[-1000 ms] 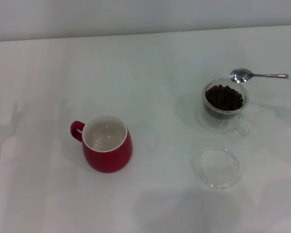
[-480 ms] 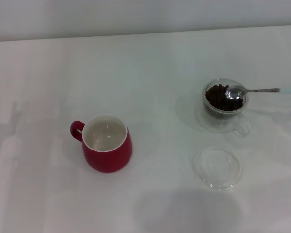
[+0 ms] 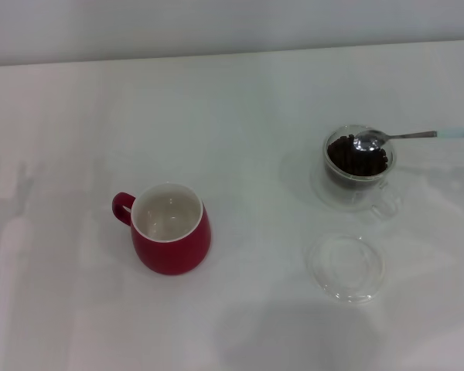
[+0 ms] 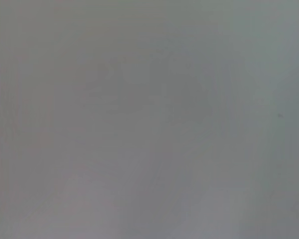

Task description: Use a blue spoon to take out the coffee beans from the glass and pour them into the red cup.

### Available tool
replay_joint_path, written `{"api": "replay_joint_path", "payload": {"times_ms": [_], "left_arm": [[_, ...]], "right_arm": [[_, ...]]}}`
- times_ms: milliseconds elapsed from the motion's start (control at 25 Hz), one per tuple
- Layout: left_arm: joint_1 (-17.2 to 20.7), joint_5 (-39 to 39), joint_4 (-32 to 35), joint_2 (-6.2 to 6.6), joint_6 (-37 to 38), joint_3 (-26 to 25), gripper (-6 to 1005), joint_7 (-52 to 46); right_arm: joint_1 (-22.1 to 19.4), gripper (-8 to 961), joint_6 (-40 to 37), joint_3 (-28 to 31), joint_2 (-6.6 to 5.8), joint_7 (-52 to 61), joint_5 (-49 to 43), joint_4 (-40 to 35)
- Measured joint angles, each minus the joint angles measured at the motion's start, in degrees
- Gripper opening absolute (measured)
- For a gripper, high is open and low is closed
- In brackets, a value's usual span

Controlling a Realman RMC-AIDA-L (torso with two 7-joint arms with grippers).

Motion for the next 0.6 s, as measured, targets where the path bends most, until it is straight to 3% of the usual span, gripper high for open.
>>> {"api": "replay_joint_path", "payload": {"times_ms": [600], "left_arm": [[-0.14,0.00,-0.43,0.00,-0.23,0.00,892,-0.68]], "right_arm": [[1.62,140,1.19,-0.28,0.90,0.63,-2.11,2.92]]}}
